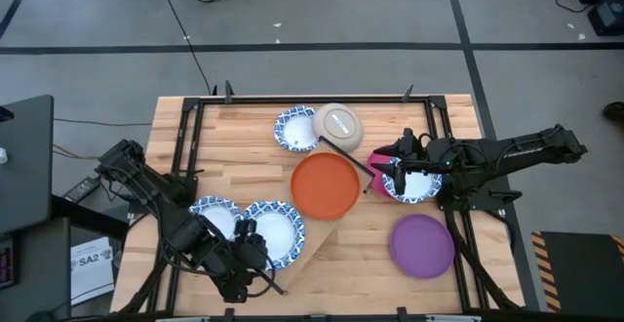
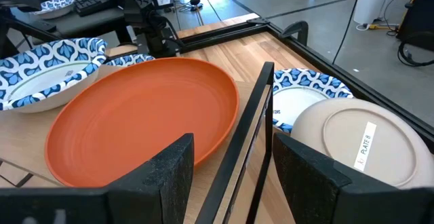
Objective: Place and stack plates onto a shelf
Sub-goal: Stack the gray plate on top of the orange plate on the shelf
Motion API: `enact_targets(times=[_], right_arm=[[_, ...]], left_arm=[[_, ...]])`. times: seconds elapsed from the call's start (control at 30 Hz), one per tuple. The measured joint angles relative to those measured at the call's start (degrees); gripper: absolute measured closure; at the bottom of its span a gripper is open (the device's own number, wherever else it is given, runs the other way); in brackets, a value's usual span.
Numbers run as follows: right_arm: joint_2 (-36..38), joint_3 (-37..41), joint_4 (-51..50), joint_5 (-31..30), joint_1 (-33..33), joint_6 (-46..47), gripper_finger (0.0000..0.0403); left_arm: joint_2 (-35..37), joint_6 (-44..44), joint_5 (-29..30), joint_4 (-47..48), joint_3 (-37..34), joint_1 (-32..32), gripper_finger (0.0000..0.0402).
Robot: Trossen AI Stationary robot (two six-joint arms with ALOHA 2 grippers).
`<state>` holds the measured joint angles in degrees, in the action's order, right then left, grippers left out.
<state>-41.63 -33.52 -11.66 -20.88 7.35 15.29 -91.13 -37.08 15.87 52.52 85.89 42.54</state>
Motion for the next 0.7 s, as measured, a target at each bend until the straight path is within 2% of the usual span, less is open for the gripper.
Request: enact_targets(times=[0.17, 0.33, 0.4, 0.53, 0.7], right_arm=[[0.0, 0.0, 0.02, 0.0, 0.0, 0.0, 0.0196], [0.0, 0.0, 0.02, -0.01, 0.0, -0.01, 0.0196], [0.0, 0.0, 0.02, -0.01, 0.01, -0.01, 0.0196], [0.0, 0.0, 0.02, 0.0, 0.0, -0.02, 0.0186], [0.0, 0.0, 0.02, -0.02, 0.0, -0.56, 0.0156]], left_arm=[[1.44, 0.9, 0.38, -0.75, -0.02, 0.01, 0.0212], [4.66, 5.46, 2.4, -0.65, -0.02, 0.07, 0.0212], [6.18, 7.15, 4.65, -0.63, -0.02, 0.05, 0.0212], [9.46, 8.35, 12.9, 0.49, -0.02, 0.0, 0.0212], [14.05, 8.35, 19.63, 5.32, -0.02, 0.01, 0.0212]])
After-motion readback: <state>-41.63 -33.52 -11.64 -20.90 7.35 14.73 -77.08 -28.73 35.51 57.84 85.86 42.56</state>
